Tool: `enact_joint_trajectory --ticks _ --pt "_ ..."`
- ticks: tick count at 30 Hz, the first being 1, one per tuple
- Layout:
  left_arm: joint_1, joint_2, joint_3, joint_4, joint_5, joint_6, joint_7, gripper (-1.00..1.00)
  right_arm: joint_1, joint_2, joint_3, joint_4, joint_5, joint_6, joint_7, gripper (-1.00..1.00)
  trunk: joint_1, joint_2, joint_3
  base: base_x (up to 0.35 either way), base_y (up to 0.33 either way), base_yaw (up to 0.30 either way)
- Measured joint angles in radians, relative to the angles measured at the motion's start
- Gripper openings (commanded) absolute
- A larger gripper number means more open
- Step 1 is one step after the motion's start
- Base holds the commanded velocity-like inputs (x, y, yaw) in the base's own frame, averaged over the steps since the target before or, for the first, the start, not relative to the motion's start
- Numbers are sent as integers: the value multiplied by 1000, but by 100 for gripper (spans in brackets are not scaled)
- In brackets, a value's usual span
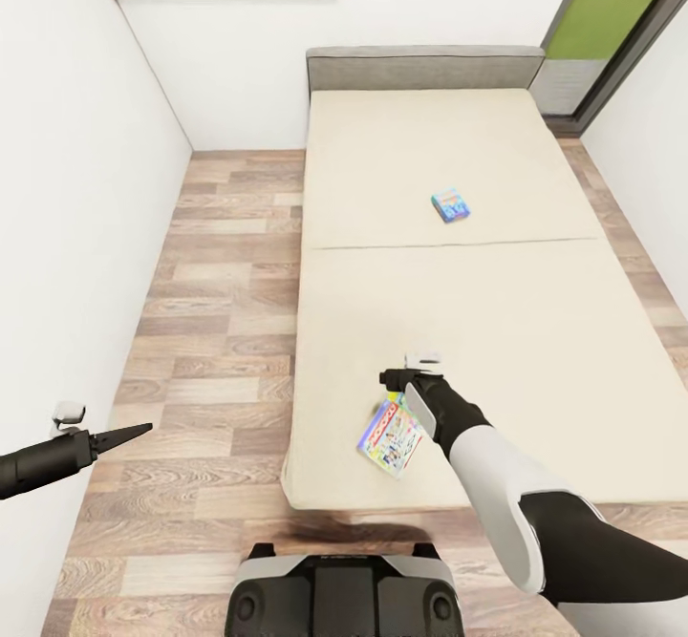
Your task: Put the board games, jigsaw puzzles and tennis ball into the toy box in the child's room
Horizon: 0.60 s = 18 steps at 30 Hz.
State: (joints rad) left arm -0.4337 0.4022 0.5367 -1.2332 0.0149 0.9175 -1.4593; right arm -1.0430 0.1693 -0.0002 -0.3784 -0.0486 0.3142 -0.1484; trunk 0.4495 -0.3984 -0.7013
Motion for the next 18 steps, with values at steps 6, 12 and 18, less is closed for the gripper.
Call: enact_joint_trajectory --ticks 6,12,18 --pt "0 0 0 0 0 0 0 100 -2 -3 0 2 0 0 1 100 0 0 -10 0 0 0" --pt "0 -1 -1 0 0 0 0 100 -1 -4 1 3 0 0 2 100 0 0 -20 0 -42 0" --pt "0 -1 -1 0 0 0 -1 100 -1 -4 1 3 0 -2 4 100 0 0 -29 0 -140 0"
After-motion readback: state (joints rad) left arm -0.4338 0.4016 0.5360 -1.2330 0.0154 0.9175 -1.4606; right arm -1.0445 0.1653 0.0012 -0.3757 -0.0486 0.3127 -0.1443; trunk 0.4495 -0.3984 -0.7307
